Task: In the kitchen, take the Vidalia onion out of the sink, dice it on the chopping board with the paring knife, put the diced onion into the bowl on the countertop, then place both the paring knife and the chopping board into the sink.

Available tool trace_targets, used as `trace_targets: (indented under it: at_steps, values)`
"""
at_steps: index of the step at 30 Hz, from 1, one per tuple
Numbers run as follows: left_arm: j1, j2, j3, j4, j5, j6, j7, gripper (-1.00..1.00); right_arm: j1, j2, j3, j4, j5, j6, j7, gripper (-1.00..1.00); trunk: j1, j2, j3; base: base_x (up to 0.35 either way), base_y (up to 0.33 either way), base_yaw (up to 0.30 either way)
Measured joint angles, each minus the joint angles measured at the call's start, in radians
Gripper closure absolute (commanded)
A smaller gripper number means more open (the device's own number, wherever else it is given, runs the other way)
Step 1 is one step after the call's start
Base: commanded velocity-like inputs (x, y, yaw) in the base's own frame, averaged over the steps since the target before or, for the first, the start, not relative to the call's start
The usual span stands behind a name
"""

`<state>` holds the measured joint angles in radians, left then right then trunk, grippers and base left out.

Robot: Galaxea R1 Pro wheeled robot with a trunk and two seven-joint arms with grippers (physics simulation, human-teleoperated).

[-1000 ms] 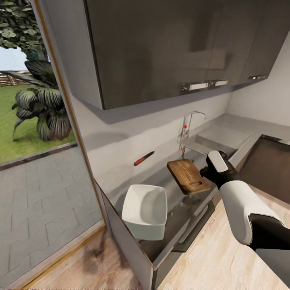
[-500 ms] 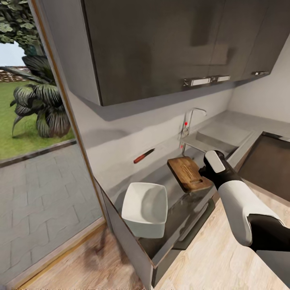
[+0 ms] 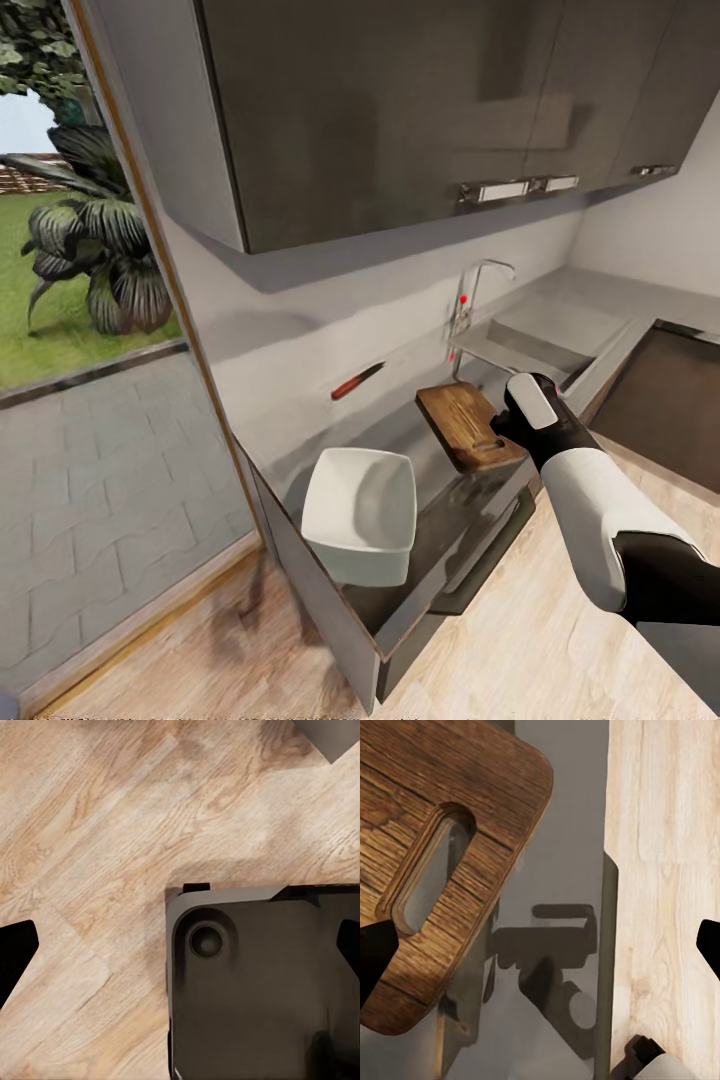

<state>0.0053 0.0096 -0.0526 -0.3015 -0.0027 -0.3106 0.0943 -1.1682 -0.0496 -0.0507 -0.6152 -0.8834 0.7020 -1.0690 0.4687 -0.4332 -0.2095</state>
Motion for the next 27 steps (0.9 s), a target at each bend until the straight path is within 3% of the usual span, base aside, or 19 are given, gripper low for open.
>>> trace_targets:
  at_steps: [7,27]
  values:
    - [0.0,-0.001,0.001,-0.001,0.0,0.0,0.0,-1.0,0.0,0.004,0.0,-0.009,0.0,0.001,0.0,-1.0,-0.019,0.035,0.004,0.0,0.0,0.0]
    - [0.0,-0.001,0.0,-0.001,0.0,0.0,0.0,-1.0,0.0,0.002,0.004,-0.014,0.0,0.002,0.0,-1.0,-0.019,0.035,-0.028,0.0,0.0,0.0]
